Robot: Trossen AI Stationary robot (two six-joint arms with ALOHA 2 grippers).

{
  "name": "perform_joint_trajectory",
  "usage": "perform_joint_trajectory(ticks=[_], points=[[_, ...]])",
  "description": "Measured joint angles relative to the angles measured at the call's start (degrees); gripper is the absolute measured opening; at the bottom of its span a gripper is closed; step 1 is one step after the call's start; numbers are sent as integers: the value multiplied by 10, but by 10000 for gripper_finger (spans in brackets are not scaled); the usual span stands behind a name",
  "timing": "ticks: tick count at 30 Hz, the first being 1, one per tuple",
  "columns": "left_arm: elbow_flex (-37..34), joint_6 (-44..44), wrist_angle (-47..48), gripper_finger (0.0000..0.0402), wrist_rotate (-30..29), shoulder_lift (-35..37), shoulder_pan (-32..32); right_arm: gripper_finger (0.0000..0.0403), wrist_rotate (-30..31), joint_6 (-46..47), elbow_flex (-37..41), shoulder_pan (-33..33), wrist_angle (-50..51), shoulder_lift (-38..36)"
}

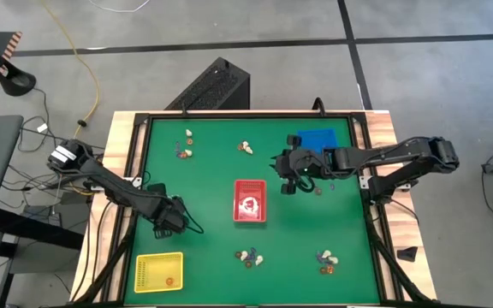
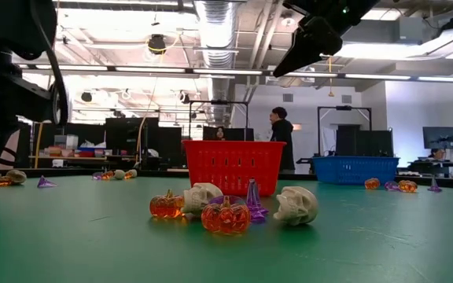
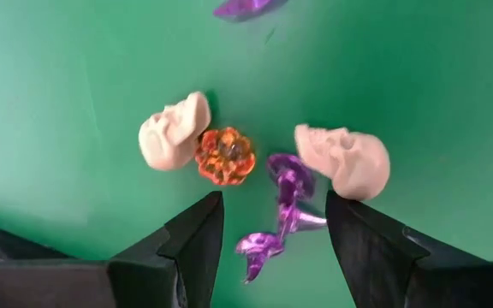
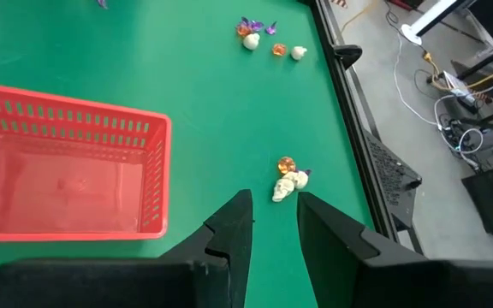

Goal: Sort Halloween decoration

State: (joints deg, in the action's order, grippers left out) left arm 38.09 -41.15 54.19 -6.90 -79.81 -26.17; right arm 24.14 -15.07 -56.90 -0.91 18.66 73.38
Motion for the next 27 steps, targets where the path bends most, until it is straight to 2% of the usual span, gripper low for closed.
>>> perform_joint_trajectory(ticks=[8,27], points=[[0,0,-8,184,13,0,22,125,0,-5,0,3,-4,0],[0,15,-15,15,36,0,33,125,0,-15,0,3,-3,0]])
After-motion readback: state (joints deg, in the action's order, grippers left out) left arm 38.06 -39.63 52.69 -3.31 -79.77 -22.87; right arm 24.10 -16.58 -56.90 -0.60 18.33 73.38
